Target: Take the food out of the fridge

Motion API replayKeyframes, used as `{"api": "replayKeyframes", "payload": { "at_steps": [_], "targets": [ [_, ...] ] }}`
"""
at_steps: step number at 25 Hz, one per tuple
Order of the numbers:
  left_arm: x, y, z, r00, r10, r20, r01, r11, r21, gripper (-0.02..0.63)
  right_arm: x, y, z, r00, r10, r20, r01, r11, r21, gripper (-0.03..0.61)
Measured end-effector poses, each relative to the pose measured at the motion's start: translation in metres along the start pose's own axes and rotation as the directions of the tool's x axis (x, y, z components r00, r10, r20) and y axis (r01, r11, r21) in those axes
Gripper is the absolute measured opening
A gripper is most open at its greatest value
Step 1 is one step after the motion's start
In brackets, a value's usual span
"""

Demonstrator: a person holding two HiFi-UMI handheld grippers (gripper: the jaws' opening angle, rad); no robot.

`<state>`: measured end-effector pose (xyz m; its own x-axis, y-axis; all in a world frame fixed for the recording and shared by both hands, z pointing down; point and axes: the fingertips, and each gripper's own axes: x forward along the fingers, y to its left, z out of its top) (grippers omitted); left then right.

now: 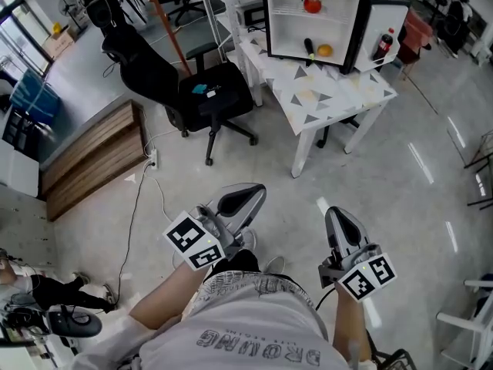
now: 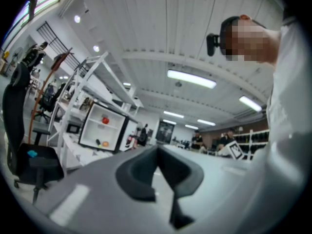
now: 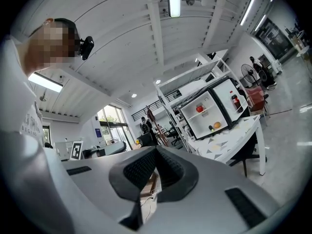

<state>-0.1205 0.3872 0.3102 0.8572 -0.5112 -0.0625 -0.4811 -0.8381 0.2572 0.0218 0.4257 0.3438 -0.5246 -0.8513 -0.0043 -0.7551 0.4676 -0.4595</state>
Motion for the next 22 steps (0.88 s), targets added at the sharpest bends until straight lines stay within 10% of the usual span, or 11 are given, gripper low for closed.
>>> {"api": "replayKeyframes", "payload": {
  "at_steps": [22],
  "targets": [
    [0.075,0.056,-0.005,1.000,-0.005,0.005,0.005,1.000,-0.011,0.006,0.045,-0.078,0.021,0.999,-0.029,-0.016,0.029,1.000,0.003,-0.011]
  ]
}}
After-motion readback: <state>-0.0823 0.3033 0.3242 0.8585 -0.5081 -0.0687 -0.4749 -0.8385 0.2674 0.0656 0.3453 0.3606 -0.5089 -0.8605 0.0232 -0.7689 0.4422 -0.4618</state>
